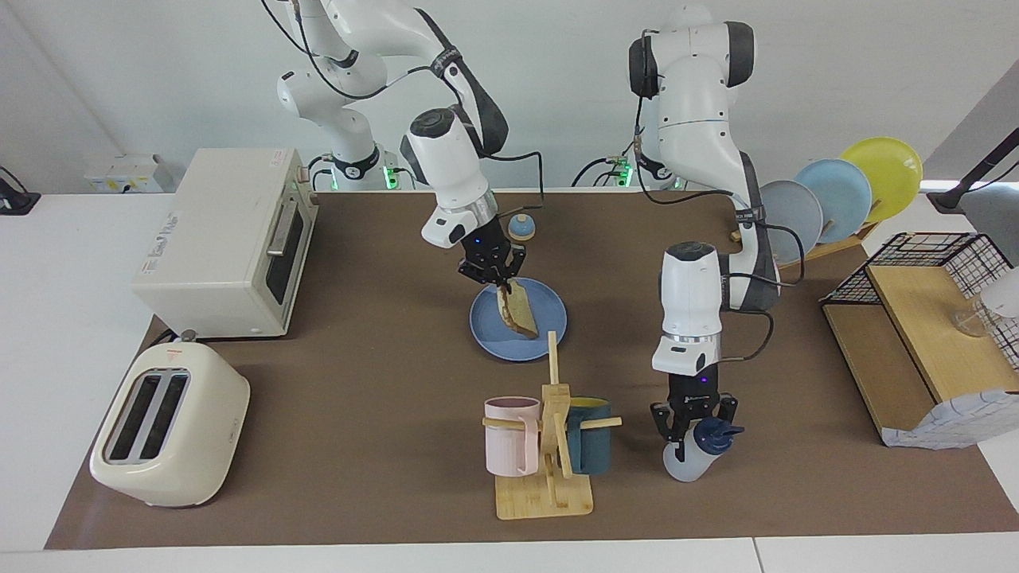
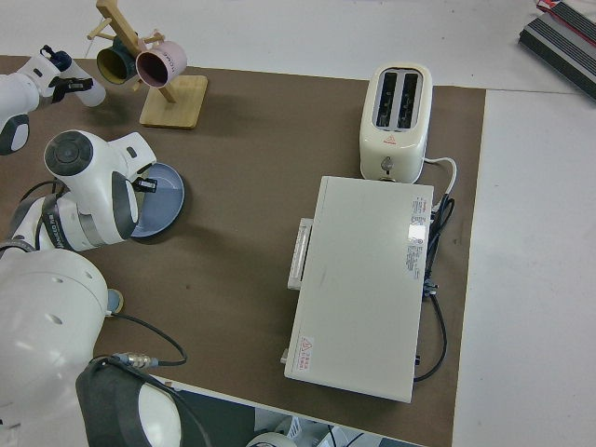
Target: Put bread on plate and add seasoning
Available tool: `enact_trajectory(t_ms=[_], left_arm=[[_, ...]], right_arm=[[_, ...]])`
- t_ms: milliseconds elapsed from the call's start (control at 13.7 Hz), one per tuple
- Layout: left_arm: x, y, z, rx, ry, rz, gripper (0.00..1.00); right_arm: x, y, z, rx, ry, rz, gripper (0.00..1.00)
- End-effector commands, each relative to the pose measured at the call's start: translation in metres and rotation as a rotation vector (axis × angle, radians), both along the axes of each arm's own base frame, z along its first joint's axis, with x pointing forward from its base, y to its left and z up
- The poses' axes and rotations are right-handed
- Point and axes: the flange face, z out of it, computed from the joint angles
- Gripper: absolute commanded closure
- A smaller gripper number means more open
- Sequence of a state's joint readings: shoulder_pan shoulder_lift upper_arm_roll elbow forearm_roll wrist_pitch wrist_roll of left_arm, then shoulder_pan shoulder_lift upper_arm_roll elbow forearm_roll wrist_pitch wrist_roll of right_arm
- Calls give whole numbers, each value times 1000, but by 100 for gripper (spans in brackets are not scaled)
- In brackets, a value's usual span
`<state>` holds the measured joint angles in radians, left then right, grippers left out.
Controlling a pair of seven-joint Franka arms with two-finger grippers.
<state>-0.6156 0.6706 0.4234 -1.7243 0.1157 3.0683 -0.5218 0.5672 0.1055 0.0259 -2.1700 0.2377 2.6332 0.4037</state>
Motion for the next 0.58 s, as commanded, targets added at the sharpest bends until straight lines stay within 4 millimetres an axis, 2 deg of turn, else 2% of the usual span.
enact_trajectory(t_ms=[0, 73, 146, 219, 292, 365, 438, 511], left_arm=[[6, 1, 3, -16, 7, 0, 100], [6, -1, 13, -26, 2, 2, 100], [6, 1, 20, -21, 28, 17, 100], [9, 5, 37, -6, 89, 45, 100], [16, 0, 51, 0, 144, 50, 100], [19, -9, 64, 25, 191, 7, 100], [18, -5, 79, 64, 240, -28, 100], [13, 0, 93, 112, 283, -76, 100]], right_arm=[[-9, -16, -3, 13, 9, -32, 100], [-11, -19, -7, 7, 16, -35, 100], [-9, -23, -6, 7, 17, -41, 90], [-9, -23, -6, 7, 16, -40, 86], [-9, -23, -6, 7, 16, -40, 80], [-10, -22, -6, 5, 17, -36, 9], [-10, -21, -5, 6, 17, -33, 0], [-7, -23, -3, 6, 22, -40, 0]])
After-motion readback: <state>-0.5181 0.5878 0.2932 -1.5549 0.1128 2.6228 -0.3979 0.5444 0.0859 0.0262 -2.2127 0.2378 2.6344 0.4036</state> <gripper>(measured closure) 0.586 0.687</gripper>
